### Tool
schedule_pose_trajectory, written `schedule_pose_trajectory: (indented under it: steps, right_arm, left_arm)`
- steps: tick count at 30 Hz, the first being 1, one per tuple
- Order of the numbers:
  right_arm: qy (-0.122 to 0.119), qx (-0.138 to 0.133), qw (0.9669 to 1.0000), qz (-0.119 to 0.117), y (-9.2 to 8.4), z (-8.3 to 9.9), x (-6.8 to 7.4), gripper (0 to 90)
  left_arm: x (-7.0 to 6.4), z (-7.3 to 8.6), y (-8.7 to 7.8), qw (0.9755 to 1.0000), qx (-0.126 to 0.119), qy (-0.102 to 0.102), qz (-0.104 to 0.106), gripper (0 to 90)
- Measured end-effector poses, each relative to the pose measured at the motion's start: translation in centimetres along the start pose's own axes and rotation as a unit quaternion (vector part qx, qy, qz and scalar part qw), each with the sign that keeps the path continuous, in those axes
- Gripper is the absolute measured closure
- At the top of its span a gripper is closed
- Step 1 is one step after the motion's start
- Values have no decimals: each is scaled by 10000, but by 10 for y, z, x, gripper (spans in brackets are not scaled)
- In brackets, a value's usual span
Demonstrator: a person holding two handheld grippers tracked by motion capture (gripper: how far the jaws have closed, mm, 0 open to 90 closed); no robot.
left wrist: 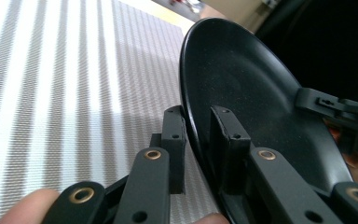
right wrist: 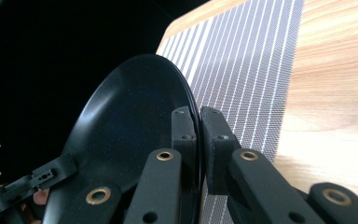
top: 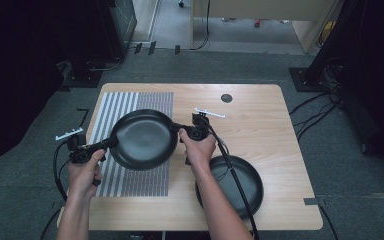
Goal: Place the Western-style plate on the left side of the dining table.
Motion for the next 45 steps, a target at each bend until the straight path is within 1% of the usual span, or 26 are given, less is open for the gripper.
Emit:
schedule_pose_trajectory:
  steps: [1,2,3,4,5,6,7,11,15,19,20,21,24,27,29,30,31,32,34,35,38,39,41,43,45]
  right_arm:
    - [-5,34,10000,23,4,-2,0,853]
    - [-5,34,10000,23,4,-2,0,853]
    - [-24,96,10000,13,10,-5,0,853]
    - [-24,96,10000,13,10,-5,0,853]
    - [-75,148,9999,29,16,-9,0,853]
    - [-108,164,9998,45,19,-11,1,852]
    - [-132,173,9998,52,21,-12,1,852]
    - [-221,260,9994,92,34,-17,4,853]
    - [-264,352,9990,27,46,-21,2,853]
    - [-197,402,9990,52,58,-24,-4,849]
    - [-197,402,9990,52,58,-24,-4,849]
    - [-148,438,9989,60,63,-25,-7,847]
    - [-141,460,9988,63,68,-27,-8,846]
    - [-183,486,9986,75,79,-31,-10,845]
    - [-178,513,9985,77,85,-33,-11,843]
    - [-178,513,9985,77,85,-33,-11,843]
    - [-188,516,9985,89,91,-34,-12,841]
    - [-175,515,9985,95,93,-35,-13,840]
    - [-153,528,9984,116,98,-36,-16,836]
    - [-110,551,9983,119,100,-36,-18,835]
    - [-82,563,9983,158,105,-37,-21,832]
    - [-74,593,9980,202,109,-38,-24,831]
    - [-41,609,9979,218,111,-38,-27,831]
    - [-21,625,9978,234,114,-38,-29,831]
    - [-18,630,9977,254,116,-38,-29,830]
  left_arm:
    - [2,0,0,10000,9,-3,-20,771]
    - [2,0,0,10000,9,-3,-20,770]
    - [8,-1,1,10000,-14,-72,2,770]
    - [8,-1,1,10000,-14,-72,2,771]
    - [13,-1,2,9999,-44,-140,-17,772]
    - [13,-1,2,9999,-44,-140,-17,772]
    - [18,0,3,9997,-105,-199,-37,772]
    - [30,0,5,9991,-186,-372,-52,775]
    - [38,0,6,9987,-209,-461,-114,780]
    - [44,-1,12,9983,-199,-505,-210,781]
    - [44,-1,12,9983,-199,-505,-210,781]
    - [47,-2,14,9981,-199,-530,-228,781]
    - [51,-3,16,9980,-192,-541,-264,780]
    - [59,-5,19,9972,-223,-647,-297,782]
    - [61,-5,19,9971,-227,-658,-321,782]
    - [62,-5,20,9969,-225,-675,-344,782]
    - [65,-5,22,9965,-229,-715,-366,782]
    - [65,-5,22,9965,-229,-715,-366,783]
    - [68,-6,26,9960,-224,-751,-435,784]
    - [69,-6,28,9958,-228,-758,-456,784]
    - [72,-6,32,9955,-195,-792,-478,784]
    - [75,-6,35,9951,-173,-844,-483,784]
    - [76,-5,36,9951,-164,-843,-487,784]
    - [80,-5,40,9947,-150,-880,-509,782]
    - [81,-5,40,9945,-142,-902,-510,783]
Point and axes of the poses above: each handheld gripper's, and its own axes: y roughly forward along the jaws, z roughly out of its underside, x roughly to its left, the point moved 2 cm from there along y, roughly forward along the jaws, and after that the axes turned 13 degrees about x, right-handed, at the moved point
